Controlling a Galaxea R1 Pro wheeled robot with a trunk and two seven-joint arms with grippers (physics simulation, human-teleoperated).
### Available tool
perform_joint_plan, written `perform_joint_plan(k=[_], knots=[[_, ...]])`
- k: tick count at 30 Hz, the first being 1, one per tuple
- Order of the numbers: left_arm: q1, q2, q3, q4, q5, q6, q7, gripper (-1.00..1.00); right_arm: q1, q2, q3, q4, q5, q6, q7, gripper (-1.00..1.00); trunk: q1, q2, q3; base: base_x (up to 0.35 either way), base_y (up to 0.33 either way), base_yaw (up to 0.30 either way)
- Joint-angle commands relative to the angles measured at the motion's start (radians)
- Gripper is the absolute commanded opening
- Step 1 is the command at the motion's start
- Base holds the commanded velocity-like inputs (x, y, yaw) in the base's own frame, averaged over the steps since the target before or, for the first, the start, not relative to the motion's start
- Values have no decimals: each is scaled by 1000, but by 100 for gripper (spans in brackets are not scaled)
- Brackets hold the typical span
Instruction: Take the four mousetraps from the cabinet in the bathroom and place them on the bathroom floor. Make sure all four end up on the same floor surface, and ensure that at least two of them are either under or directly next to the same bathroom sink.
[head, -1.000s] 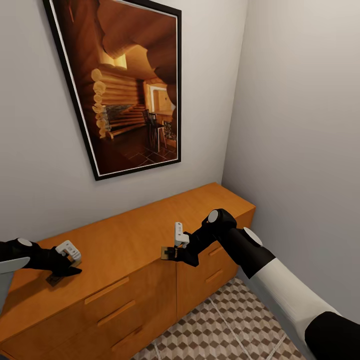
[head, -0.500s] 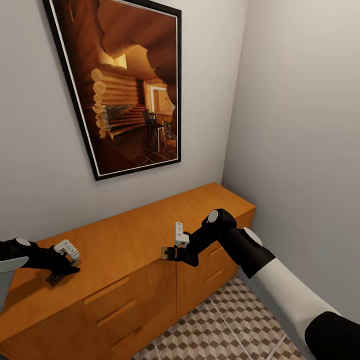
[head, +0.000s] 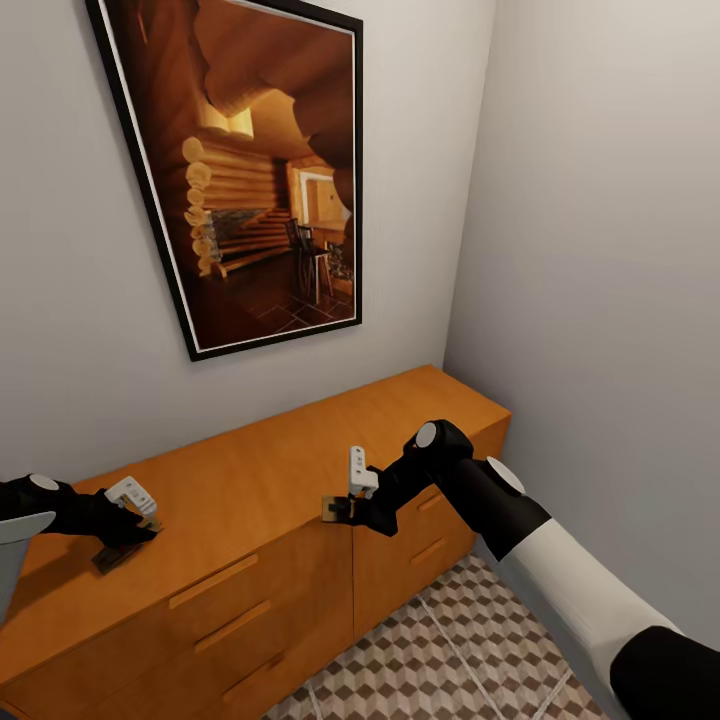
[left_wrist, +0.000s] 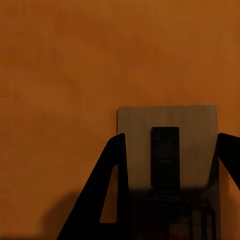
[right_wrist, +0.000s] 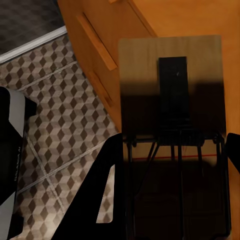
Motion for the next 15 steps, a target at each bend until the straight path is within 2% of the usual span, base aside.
perform_joint_plan(k=[1, 11, 13, 15], knots=[[52, 0, -5, -3, 9, 4, -4, -100, 0, 0, 0, -1, 4, 13, 7, -100, 0, -1, -2, 0, 0, 0], [52, -9, -1, -14, 12, 12, -13, -100, 3, 0, 0, -1, 4, 13, 7, -100, 0, -1, -2, 0, 0, 0], [51, -11, 14, -15, 12, 16, -15, -100, 3, 0, 0, 0, 4, 13, 7, -100, 0, -1, -2, 0, 0, 0], [50, -13, 48, -17, 11, 20, -15, -100, 4, 0, 0, 0, 4, 13, 7, -100, 0, -1, -2, 0, 0, 0]])
